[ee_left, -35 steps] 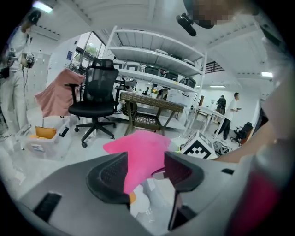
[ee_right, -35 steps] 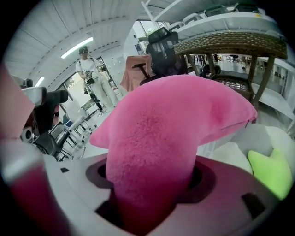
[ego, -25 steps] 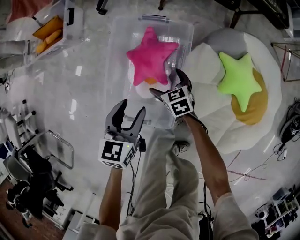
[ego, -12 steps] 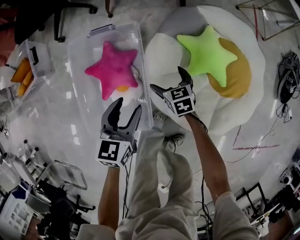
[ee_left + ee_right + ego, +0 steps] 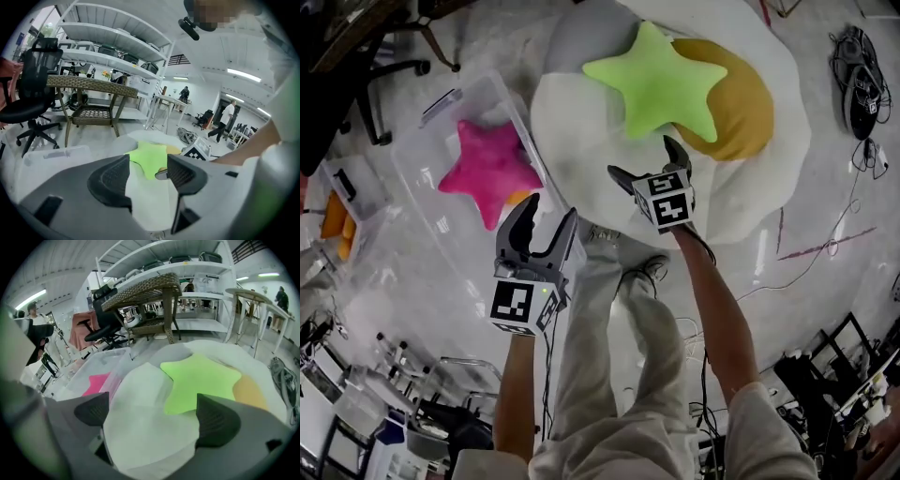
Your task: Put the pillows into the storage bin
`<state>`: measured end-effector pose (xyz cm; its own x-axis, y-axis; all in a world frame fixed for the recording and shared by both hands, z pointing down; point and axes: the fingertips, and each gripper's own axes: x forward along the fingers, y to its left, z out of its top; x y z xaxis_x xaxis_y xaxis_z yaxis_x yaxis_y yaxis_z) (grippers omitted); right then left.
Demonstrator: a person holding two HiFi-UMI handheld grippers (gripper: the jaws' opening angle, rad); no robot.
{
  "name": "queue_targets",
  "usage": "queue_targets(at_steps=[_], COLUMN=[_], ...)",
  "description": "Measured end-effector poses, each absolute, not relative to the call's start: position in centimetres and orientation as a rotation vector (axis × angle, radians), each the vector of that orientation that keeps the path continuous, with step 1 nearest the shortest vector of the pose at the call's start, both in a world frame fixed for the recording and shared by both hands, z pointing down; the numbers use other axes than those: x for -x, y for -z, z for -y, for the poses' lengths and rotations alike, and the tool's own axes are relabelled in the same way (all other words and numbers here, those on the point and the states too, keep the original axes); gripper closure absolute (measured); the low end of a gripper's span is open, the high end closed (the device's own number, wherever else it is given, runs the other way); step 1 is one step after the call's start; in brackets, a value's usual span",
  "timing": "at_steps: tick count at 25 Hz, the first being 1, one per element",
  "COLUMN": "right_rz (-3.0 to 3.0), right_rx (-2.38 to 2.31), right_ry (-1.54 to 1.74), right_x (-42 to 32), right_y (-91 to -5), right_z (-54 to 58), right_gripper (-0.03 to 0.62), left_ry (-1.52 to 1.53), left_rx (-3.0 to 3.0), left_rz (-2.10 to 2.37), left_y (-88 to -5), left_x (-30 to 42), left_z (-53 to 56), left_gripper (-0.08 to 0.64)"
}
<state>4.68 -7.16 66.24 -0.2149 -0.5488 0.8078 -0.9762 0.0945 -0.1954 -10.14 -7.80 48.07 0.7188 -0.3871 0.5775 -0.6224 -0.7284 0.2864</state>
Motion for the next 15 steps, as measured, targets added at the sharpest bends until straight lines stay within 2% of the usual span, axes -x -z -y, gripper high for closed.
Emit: queue_targets(at_steps=[7, 15], right_rz=[1.736, 1.633], right_rx=[-1.598, -1.714], right_ry=[-1.174, -1.409], right_x=[-8.6, -9.9], right_y=[-70.6, -77.6], right_z=[6.2, 7.5], right_gripper=[0.02, 0.02], left_ry=[-0.711, -0.756], left_rx=[-2.464, -2.439], left_rz=[0.693, 0.683], left_y=[-50.6, -54.7], left_x=[6.2, 6.6], left_z=[8.1, 8.4], left_gripper=[0.327, 0.327])
